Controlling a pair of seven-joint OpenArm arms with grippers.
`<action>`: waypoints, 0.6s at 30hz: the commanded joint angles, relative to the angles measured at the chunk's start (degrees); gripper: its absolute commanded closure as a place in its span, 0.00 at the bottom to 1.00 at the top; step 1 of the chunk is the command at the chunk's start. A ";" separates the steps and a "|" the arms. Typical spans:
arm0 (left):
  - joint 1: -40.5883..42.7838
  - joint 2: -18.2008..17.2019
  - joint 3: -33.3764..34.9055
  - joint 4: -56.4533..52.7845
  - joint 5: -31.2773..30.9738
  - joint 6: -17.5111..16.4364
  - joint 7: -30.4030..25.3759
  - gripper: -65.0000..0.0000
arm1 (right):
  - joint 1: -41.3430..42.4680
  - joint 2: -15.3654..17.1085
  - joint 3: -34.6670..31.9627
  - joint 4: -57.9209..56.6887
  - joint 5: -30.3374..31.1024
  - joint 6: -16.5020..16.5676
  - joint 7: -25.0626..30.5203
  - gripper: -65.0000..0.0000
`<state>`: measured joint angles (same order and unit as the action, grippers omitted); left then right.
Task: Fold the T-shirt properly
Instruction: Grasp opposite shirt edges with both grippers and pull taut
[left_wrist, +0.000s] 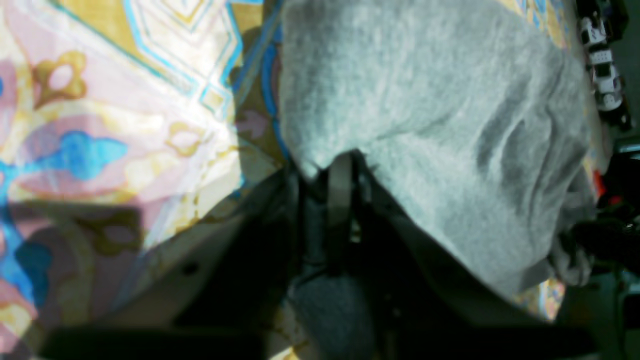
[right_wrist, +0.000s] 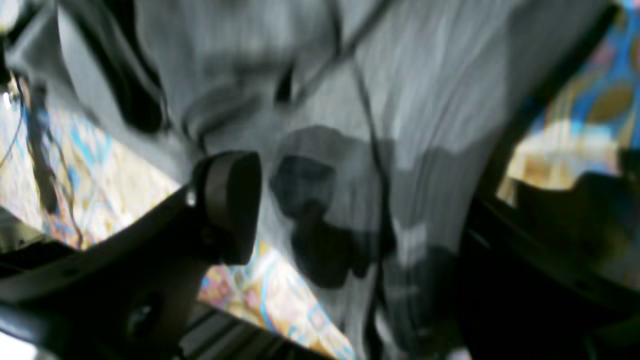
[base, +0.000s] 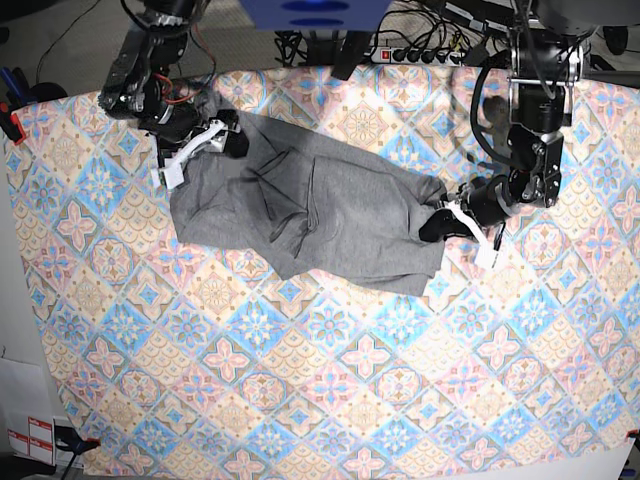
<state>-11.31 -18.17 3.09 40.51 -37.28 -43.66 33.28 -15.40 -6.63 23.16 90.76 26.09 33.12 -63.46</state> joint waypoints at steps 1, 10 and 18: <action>0.89 0.20 2.49 -0.73 7.87 3.66 8.35 1.00 | 0.76 0.26 -0.78 1.06 0.07 -0.11 0.38 0.39; 0.45 3.54 7.24 -0.73 7.87 3.66 8.35 1.00 | 1.11 0.26 -1.58 0.80 0.07 -0.20 0.38 0.62; 0.89 5.82 18.40 -0.73 7.69 3.66 8.26 1.00 | 3.22 0.52 -1.05 0.80 0.07 -0.29 0.74 0.75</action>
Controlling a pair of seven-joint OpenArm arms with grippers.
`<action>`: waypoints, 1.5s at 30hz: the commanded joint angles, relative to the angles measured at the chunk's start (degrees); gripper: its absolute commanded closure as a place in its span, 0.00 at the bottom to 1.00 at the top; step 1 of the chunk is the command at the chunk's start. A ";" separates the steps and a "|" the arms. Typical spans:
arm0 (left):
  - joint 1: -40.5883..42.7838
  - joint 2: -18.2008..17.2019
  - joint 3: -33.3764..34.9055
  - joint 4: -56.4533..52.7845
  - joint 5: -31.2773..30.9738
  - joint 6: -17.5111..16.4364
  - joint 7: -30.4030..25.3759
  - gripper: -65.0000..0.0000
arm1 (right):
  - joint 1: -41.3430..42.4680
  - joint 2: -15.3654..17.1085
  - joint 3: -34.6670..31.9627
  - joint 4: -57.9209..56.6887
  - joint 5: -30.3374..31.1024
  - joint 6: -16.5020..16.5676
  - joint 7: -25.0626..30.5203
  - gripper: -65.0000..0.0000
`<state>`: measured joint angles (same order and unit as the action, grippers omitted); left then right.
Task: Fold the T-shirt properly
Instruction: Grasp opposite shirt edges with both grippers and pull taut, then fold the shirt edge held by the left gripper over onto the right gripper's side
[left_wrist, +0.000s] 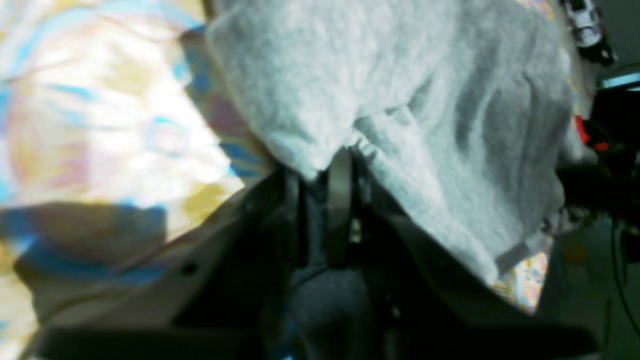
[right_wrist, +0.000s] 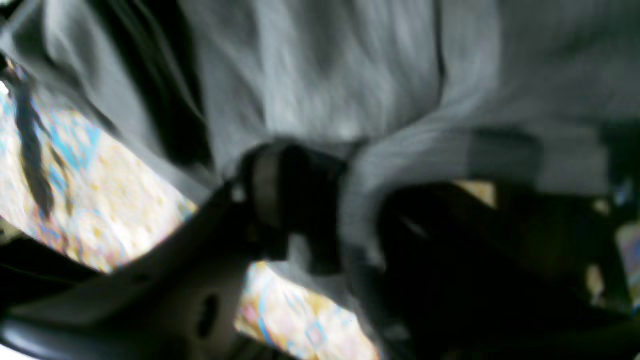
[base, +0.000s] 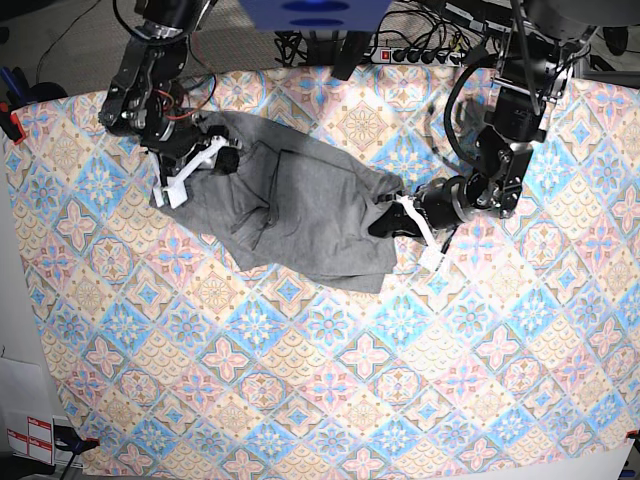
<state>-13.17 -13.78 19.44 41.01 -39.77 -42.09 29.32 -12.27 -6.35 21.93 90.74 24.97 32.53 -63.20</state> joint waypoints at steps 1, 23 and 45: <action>2.75 1.60 3.02 -1.23 10.27 2.09 12.22 1.00 | 0.10 0.24 1.06 0.82 1.09 0.30 0.47 0.82; -2.96 8.81 19.72 -0.44 10.36 2.09 17.32 1.00 | 8.54 5.16 -11.16 19.11 1.01 -13.59 -10.34 0.99; -3.93 4.86 19.99 -0.44 -1.86 2.09 18.11 1.00 | 8.71 7.18 -27.16 19.19 1.01 -13.85 -10.25 0.99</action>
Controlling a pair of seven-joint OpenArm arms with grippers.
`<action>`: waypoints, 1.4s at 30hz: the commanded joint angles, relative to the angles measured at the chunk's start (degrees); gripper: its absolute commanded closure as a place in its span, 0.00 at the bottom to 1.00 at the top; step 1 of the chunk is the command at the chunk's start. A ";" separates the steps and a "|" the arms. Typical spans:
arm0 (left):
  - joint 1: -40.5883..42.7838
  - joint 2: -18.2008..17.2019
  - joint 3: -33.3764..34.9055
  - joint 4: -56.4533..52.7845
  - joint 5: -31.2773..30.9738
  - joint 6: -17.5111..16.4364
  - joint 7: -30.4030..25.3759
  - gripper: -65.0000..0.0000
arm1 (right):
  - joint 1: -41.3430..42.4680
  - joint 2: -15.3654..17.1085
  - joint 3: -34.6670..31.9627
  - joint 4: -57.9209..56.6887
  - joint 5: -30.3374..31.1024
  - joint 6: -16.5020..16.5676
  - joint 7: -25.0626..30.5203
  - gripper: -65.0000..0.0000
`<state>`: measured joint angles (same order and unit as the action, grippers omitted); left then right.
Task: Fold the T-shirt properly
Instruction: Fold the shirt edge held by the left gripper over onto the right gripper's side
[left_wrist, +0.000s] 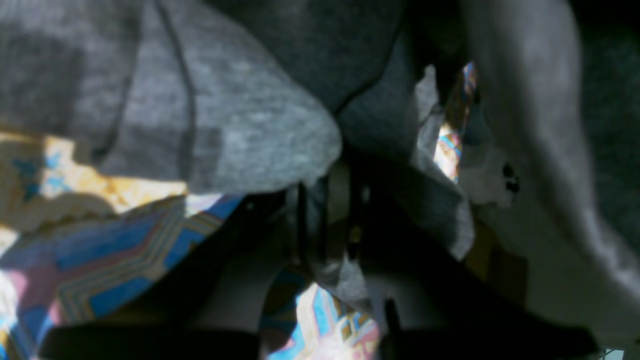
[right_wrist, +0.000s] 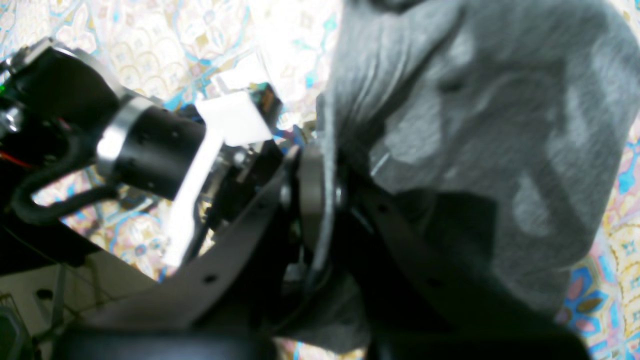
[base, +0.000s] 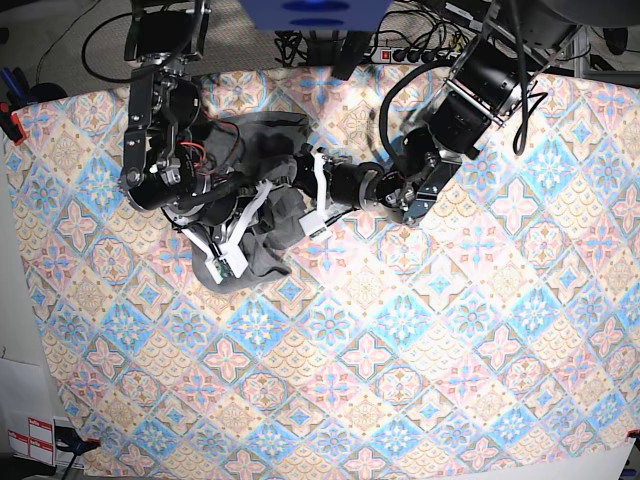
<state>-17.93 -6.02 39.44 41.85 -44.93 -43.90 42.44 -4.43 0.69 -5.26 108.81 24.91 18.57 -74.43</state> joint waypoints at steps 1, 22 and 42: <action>0.92 -3.96 -0.01 -1.27 1.54 3.90 4.99 1.00 | 0.87 0.15 0.03 1.12 1.07 0.11 0.98 0.99; 4.88 -12.48 -4.58 -0.57 -10.33 3.90 4.73 0.62 | -0.72 2.61 -8.77 1.30 1.07 0.11 0.98 0.99; 6.72 -24.26 -15.66 0.84 -21.75 3.90 4.91 0.62 | 1.22 2.61 -18.26 1.03 1.16 0.11 -4.38 0.83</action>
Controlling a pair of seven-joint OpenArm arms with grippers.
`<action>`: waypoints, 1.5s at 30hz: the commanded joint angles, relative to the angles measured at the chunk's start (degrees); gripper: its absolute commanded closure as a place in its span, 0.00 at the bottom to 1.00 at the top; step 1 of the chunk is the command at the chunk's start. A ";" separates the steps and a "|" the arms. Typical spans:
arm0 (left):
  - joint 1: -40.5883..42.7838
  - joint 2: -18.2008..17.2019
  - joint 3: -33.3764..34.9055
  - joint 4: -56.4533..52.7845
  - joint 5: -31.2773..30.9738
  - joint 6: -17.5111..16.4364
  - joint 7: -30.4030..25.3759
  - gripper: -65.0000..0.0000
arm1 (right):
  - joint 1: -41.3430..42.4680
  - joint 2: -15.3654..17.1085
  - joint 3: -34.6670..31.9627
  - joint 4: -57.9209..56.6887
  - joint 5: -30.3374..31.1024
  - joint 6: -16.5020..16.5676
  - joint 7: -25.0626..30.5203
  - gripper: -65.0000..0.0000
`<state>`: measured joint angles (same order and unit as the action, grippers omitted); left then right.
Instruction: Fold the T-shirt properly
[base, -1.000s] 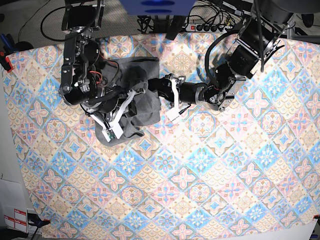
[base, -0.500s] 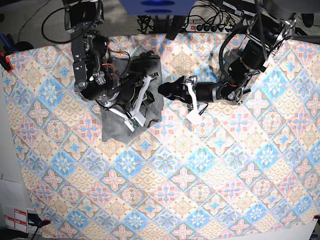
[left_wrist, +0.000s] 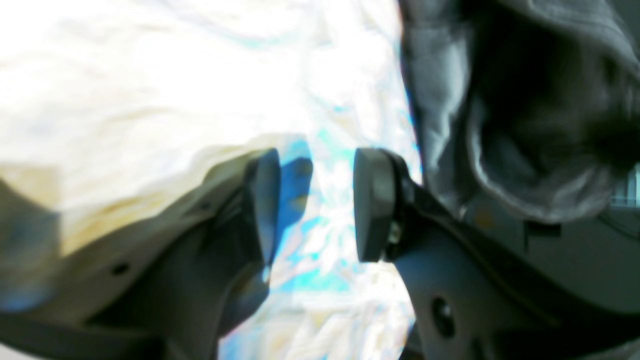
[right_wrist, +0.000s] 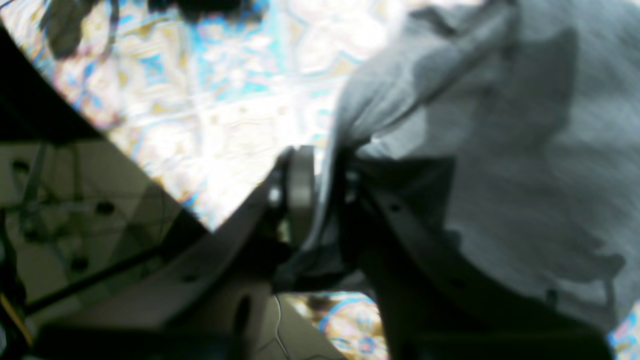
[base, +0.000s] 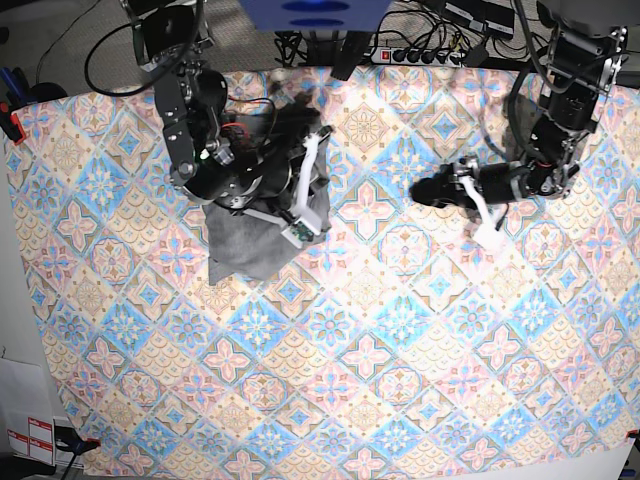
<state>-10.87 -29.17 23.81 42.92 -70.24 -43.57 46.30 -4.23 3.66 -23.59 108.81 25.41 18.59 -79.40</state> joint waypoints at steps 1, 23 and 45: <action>-0.33 -1.12 -0.21 -0.23 4.00 3.57 1.04 0.62 | 1.90 -0.36 -0.54 1.03 0.66 0.09 0.14 0.79; 0.81 -0.85 -0.21 -0.23 5.40 3.57 0.86 0.62 | 12.71 -0.80 -3.70 1.12 13.05 0.09 -0.30 0.64; -8.60 3.81 11.84 14.80 5.49 3.57 3.15 1.00 | -3.55 0.69 18.89 1.03 -5.41 0.09 0.14 0.99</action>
<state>-18.02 -24.32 36.14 57.06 -63.94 -39.16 50.00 -8.27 4.14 -4.91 108.77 19.55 18.59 -80.09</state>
